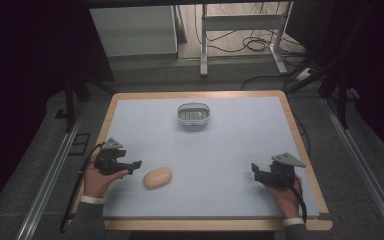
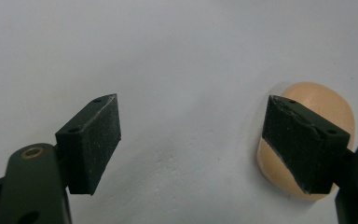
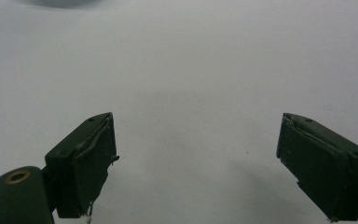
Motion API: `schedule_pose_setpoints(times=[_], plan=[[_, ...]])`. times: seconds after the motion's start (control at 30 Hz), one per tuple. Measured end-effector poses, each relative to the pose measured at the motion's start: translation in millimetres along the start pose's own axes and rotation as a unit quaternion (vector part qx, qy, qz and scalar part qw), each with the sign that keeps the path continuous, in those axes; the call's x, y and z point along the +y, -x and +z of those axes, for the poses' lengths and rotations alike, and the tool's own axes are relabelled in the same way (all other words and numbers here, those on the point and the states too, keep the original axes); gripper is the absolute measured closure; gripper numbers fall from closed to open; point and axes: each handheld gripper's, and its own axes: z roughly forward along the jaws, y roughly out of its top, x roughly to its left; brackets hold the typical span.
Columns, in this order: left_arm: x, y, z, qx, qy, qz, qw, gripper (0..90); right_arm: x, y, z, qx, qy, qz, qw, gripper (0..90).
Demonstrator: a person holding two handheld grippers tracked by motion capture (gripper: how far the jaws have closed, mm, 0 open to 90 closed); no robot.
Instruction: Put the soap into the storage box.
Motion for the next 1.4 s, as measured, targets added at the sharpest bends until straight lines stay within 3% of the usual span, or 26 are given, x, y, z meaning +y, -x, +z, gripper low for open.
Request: schedule_pose_setpoints(times=[0.63,1.4], plan=[[14.1,6.0,-3.4,-0.002,-0.02,0.033,0.9993,20.9,0.1,-0.3,0.2,-0.004,-0.002,-0.001,1.0,12.0],[32.7,33.3,10.1,-0.026,-0.056,0.09,0.9941,20.7,0.0,-0.4,0.5,-0.006,-0.001,0.0,1.0,12.0]])
